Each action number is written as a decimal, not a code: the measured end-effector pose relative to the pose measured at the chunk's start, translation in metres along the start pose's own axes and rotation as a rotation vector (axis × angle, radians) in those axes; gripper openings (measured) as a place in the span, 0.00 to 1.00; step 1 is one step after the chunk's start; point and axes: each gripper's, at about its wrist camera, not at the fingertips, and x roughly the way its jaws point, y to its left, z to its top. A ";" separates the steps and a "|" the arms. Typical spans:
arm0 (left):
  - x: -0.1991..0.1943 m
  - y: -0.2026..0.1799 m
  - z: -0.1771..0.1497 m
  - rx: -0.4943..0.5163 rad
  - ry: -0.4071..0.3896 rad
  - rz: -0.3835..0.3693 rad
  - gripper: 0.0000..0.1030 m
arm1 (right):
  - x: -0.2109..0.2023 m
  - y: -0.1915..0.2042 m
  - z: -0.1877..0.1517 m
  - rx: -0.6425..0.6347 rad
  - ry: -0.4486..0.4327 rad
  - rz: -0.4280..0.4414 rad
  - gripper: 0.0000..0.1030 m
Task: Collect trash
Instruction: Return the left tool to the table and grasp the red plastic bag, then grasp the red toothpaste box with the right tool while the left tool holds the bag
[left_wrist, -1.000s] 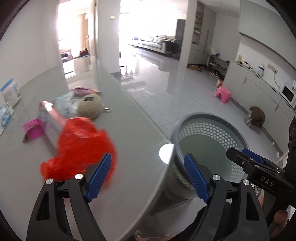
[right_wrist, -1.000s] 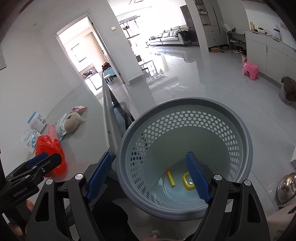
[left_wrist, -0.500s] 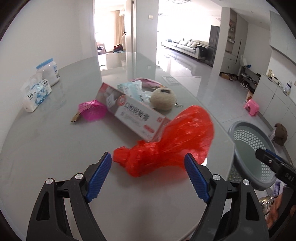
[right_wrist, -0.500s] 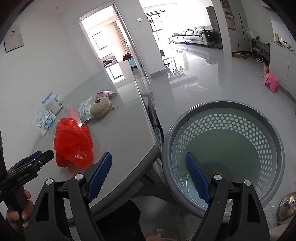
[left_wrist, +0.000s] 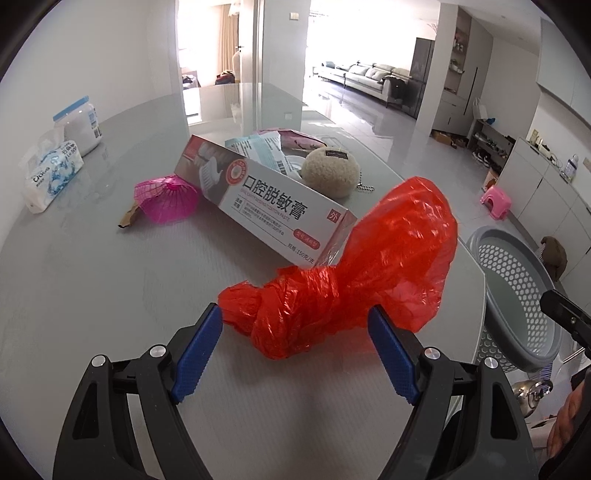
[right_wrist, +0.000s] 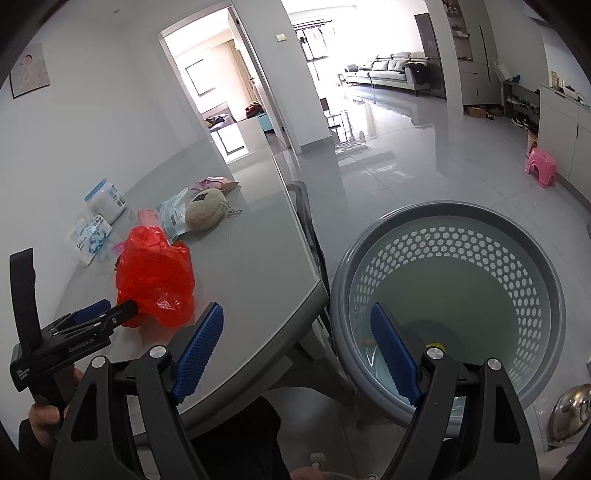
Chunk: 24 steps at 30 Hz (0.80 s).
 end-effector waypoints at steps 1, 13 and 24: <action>0.002 0.000 0.000 -0.002 0.001 0.000 0.76 | 0.000 0.000 0.000 -0.001 0.001 0.000 0.76; 0.019 0.005 -0.004 -0.030 0.053 -0.057 0.31 | 0.002 0.000 0.001 0.003 0.007 -0.007 0.76; -0.015 0.015 -0.009 -0.058 0.001 -0.068 0.28 | 0.008 0.013 0.001 -0.017 0.012 0.004 0.76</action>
